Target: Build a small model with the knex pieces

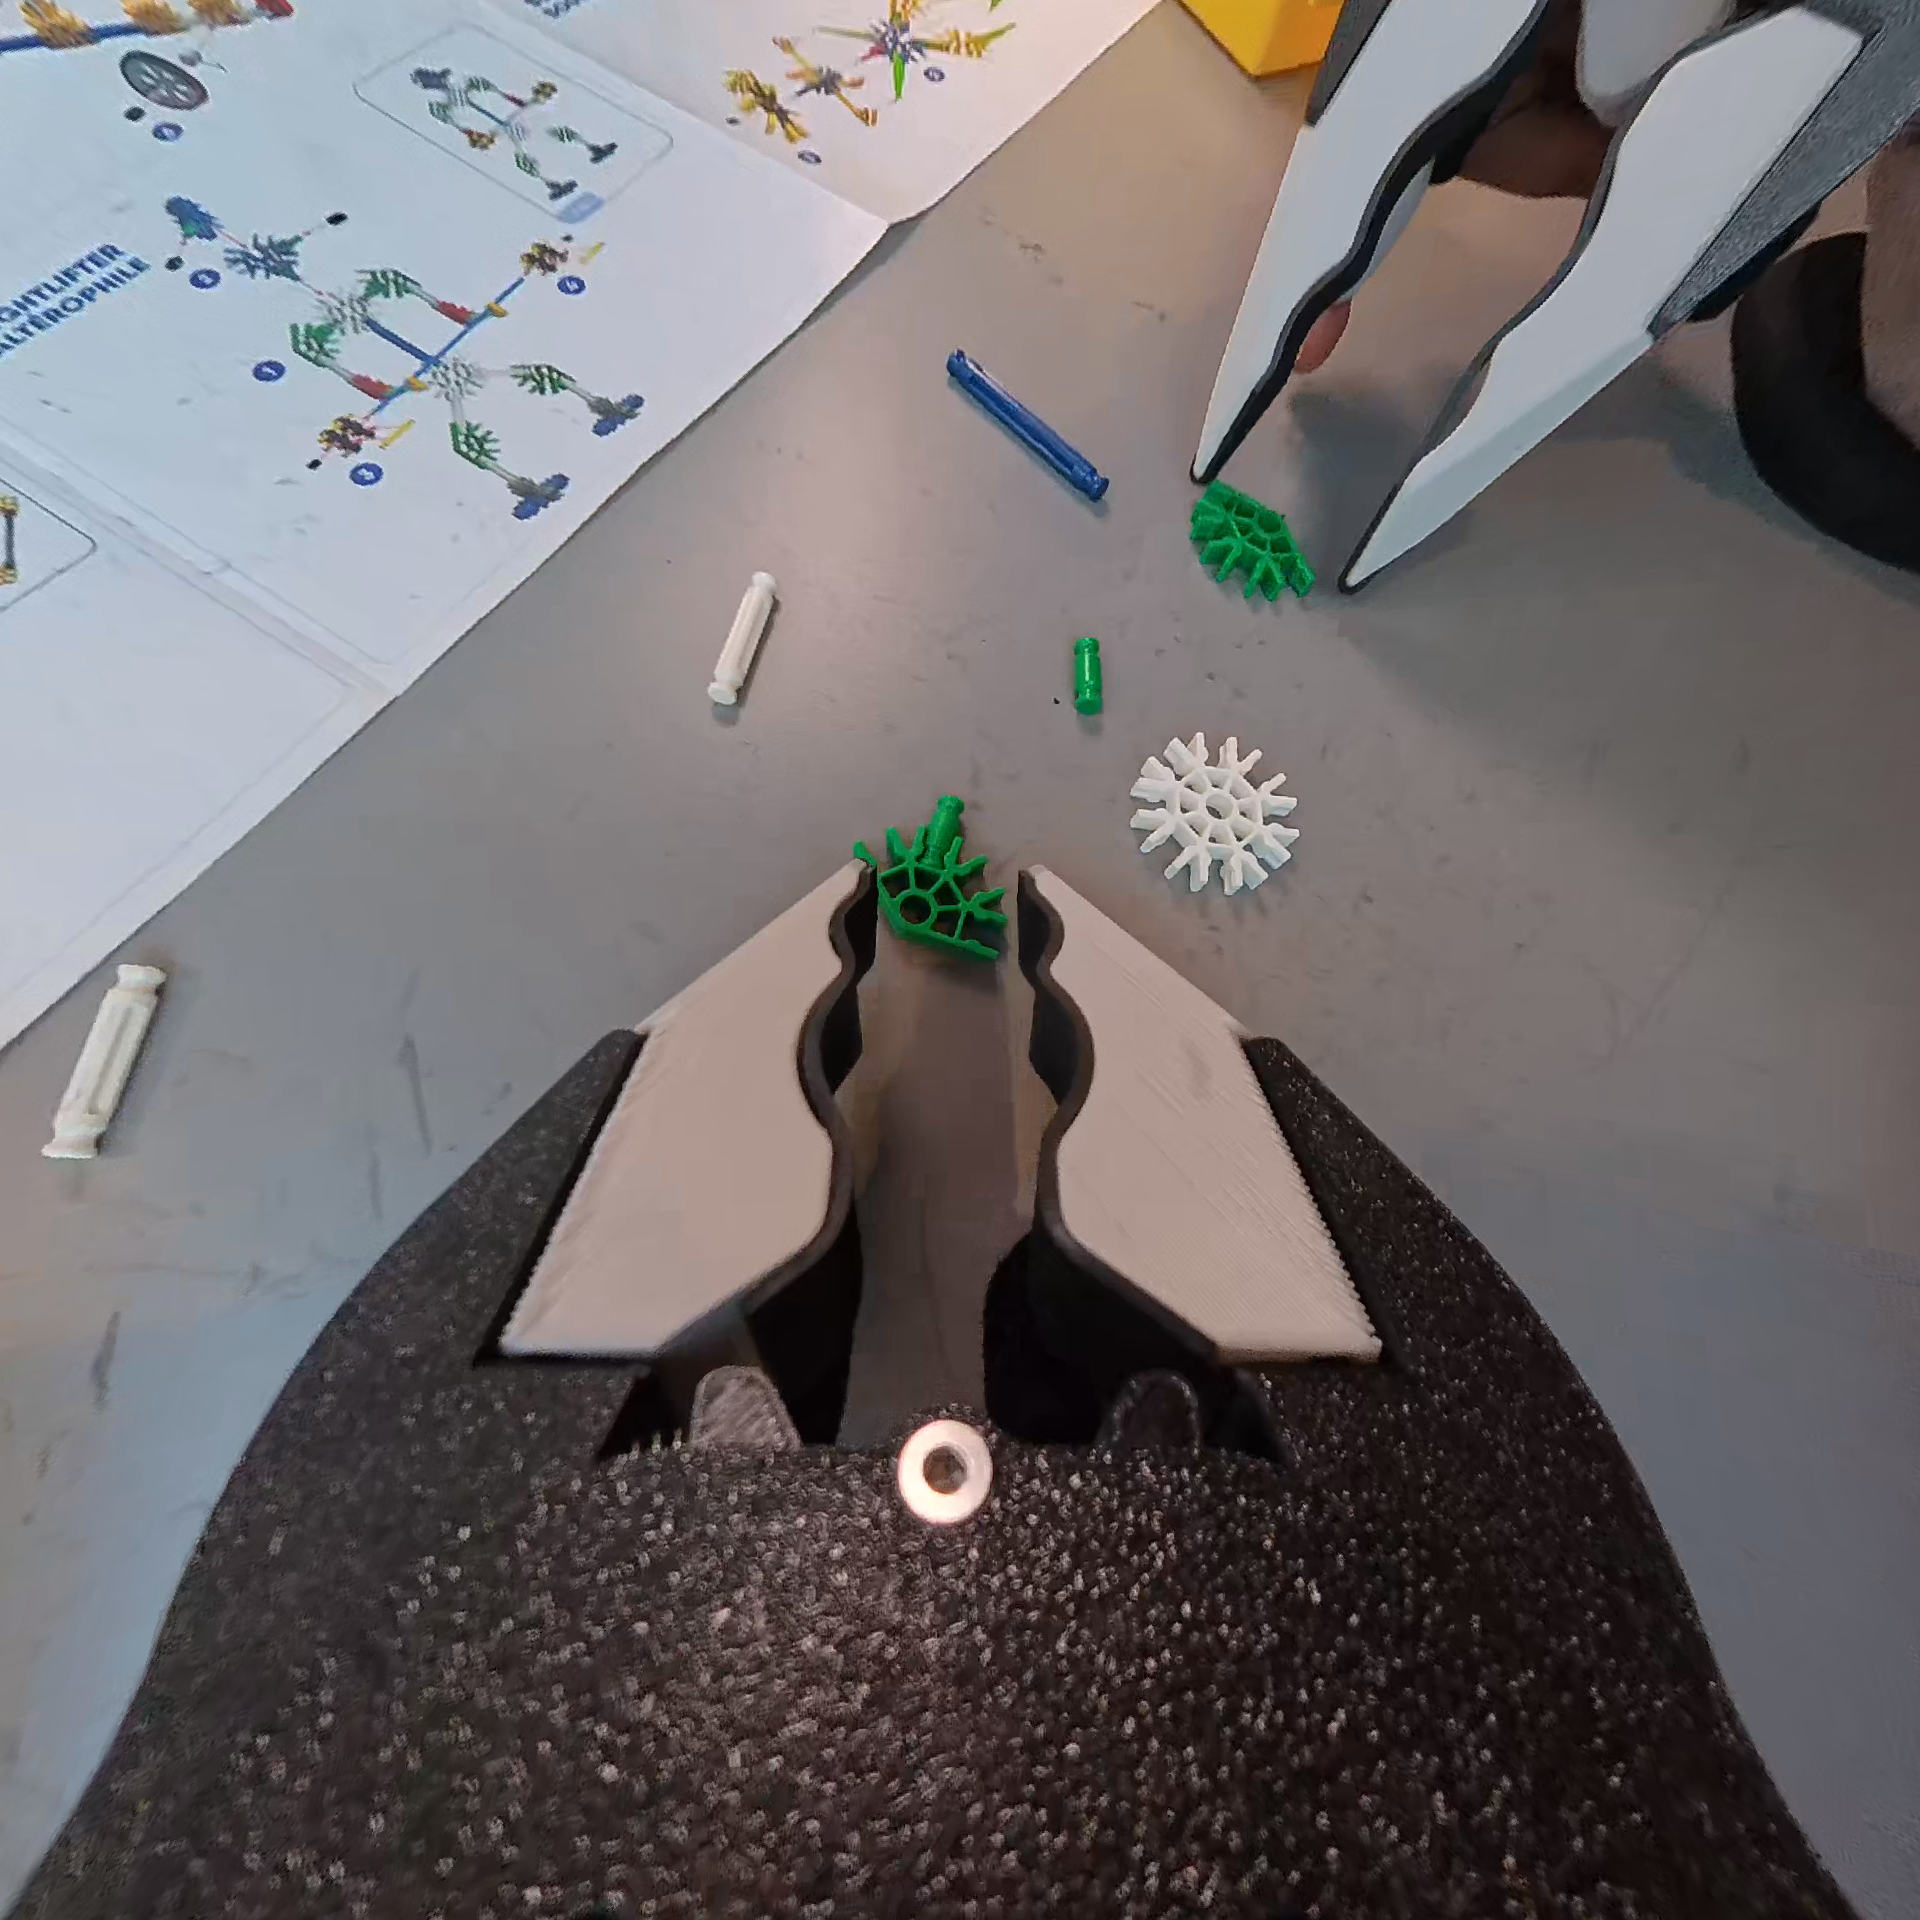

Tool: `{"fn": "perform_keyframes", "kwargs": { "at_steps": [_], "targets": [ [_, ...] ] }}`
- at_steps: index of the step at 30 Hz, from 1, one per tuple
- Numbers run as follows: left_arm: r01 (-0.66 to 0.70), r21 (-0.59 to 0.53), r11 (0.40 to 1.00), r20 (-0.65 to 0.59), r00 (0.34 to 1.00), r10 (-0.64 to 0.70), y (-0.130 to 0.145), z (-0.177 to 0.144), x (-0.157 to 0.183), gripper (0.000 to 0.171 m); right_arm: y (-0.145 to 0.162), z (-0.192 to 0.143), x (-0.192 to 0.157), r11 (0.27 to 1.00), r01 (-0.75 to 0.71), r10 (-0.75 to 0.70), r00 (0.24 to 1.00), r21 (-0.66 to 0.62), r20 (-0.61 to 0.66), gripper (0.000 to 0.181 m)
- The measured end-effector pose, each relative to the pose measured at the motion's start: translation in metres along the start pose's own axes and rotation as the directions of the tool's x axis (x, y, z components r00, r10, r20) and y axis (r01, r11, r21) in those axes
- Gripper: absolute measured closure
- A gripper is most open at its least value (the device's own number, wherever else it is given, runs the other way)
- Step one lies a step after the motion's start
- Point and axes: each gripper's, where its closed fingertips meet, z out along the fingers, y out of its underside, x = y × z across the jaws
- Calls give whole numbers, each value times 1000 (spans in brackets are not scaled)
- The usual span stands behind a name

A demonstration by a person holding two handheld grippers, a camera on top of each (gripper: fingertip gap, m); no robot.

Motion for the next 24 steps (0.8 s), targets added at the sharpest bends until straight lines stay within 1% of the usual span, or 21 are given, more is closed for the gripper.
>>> {"fn": "perform_keyframes", "kwargs": {
  "at_steps": [1, 3, 6, 9, 14, 17, 20, 24],
  "targets": [
    [-2, 12, 1000, 11, 1000, 2, -2, -1, -1, 146, -1, 1, 0, 1000, 1, -1, 1000, 2, -1, 145],
    [2, 29, 1000, 25, 1000, -2, -4, -1, -3, 146, -3, 3, -1, 1000, 5, -5, 1000, 14, 4, 145],
    [-1, 70, 998, 9, 1000, 1, -12, 1, 1, 146, -7, 6, -3, 999, 26, -26, 1000, 25, 8, 145],
    [-37, 76, 996, -18, 999, 38, -19, 9, 12, 145, -12, 10, -5, 998, 51, -51, 999, 37, 12, 145],
    [-168, 11, 986, -63, 984, 169, -24, 33, 33, 143, -27, 18, -1, 992, 97, -96, 995, 77, -16, 145],
    [-171, -7, 985, -93, 981, 170, -28, 43, 38, 143, -32, 18, 2, 989, 108, -104, 993, 105, -49, 144],
    [-175, -62, 983, -101, 981, 168, -23, 49, 35, 142, -33, 9, 3, 988, 81, -74, 996, 135, -53, 141],
    [-216, -75, 974, -89, 974, 209, -20, 52, 32, 142, -24, 1, 1, 992, 56, -51, 998, 116, -45, 136]
  ]
}}
